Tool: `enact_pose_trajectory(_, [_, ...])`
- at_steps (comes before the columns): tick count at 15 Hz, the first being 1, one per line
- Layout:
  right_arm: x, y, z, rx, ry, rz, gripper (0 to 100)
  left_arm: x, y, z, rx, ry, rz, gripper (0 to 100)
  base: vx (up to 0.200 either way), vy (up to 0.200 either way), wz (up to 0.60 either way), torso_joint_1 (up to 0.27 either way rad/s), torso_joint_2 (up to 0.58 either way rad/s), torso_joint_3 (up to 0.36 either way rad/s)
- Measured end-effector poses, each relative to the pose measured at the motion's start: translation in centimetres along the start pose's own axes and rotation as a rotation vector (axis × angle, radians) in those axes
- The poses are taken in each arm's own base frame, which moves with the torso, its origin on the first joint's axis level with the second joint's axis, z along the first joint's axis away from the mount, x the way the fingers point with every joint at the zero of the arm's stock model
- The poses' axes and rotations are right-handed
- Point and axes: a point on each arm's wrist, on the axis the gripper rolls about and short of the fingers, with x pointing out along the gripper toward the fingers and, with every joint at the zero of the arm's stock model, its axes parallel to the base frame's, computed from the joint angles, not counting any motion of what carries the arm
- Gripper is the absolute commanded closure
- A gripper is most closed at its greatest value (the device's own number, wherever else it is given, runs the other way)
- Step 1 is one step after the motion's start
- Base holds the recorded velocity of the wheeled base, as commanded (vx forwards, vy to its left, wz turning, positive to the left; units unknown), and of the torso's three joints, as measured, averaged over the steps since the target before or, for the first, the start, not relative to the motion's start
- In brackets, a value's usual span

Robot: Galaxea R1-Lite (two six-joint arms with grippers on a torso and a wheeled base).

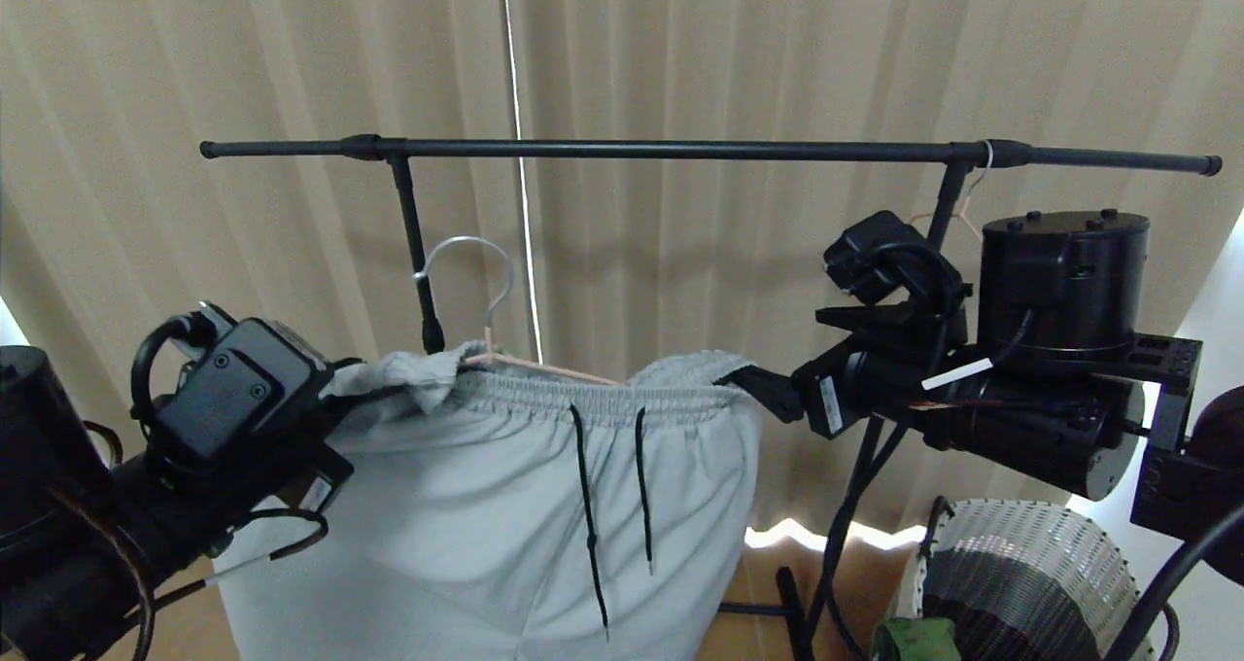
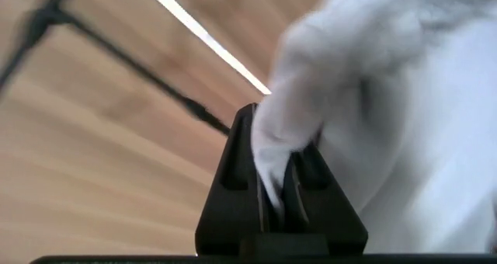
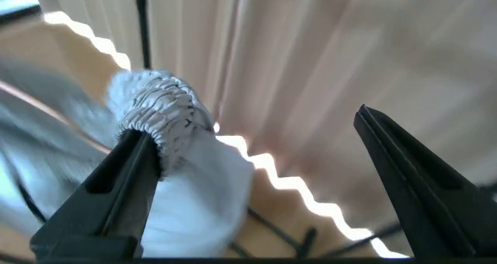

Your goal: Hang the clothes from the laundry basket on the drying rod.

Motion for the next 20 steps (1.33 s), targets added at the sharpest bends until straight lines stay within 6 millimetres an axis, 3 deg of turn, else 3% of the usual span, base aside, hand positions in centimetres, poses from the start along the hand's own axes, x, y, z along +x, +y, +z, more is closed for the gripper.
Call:
enact_pose_trajectory(2, [-0.6,-1.1,-0.5,-0.022,0.014,-0.033,0,0.5,0.6,-0.3,-0.074,0.062,0.14,100,0.0,0.0,0.0,0.0,0.0,0.0])
enact_pose_trajectory(4, [-1.4,-1.5,-0.9,-0.022,0.015,-0.038,0,0.8,0.3,-0.4,-0.126,0.073,0.161,100,0.0,0.0,0.0,0.0,0.0,0.0])
enact_pose_trajectory(10, [-2.0,0.8,-1.3,-0.145,0.013,0.043,0,0.8,-1.7,1.3,-0.261,0.0,0.071,100,0.0,0.0,0.0,0.0,0.0,0.0])
enact_pose_trajectory(14, [-1.9,1.2,-1.6,-0.162,0.023,0.059,0,0.8,-1.7,1.6,-0.315,-0.029,0.075,100,0.0,0.0,0.0,0.0,0.0,0.0])
enact_pose_trajectory(20, [-2.1,1.5,-0.5,-0.154,-0.052,0.119,0,1.2,-1.8,1.2,-0.314,0.025,0.133,100,0.0,0.0,0.0,0.0,0.0,0.0])
